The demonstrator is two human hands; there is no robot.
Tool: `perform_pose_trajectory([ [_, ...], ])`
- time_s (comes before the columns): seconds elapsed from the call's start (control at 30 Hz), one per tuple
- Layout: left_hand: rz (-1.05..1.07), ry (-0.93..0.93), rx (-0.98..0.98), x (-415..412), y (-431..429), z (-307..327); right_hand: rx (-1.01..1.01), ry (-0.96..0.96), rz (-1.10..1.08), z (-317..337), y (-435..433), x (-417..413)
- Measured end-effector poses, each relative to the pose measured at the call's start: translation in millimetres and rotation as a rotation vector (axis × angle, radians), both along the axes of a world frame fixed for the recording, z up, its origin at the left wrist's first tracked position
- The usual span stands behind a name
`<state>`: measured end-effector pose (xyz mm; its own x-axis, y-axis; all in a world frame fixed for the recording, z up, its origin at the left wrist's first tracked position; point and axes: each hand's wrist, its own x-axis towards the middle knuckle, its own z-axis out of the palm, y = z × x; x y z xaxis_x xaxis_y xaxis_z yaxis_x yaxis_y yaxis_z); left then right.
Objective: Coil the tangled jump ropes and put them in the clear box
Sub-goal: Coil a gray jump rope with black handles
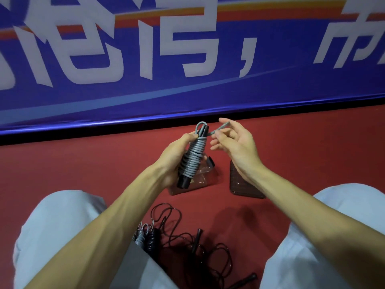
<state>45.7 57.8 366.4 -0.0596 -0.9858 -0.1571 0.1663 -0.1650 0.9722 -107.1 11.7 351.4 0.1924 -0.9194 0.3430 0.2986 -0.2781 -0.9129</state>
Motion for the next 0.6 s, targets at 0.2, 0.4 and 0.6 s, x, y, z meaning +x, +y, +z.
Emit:
perform_pose_trajectory([
  [0.2, -0.007, 0.008, 0.016, -2, 0, -3, -0.212, 0.383, -0.296, -10, -12, -4],
  [0.4, -0.075, 0.031, 0.030, -10, 3, -7, -0.224, 0.236, -0.314, -9, -8, 0],
  [0.6, -0.052, 0.165, 0.099, -7, -3, -7, -0.119, 0.004, -0.285, -3, -7, 5],
])
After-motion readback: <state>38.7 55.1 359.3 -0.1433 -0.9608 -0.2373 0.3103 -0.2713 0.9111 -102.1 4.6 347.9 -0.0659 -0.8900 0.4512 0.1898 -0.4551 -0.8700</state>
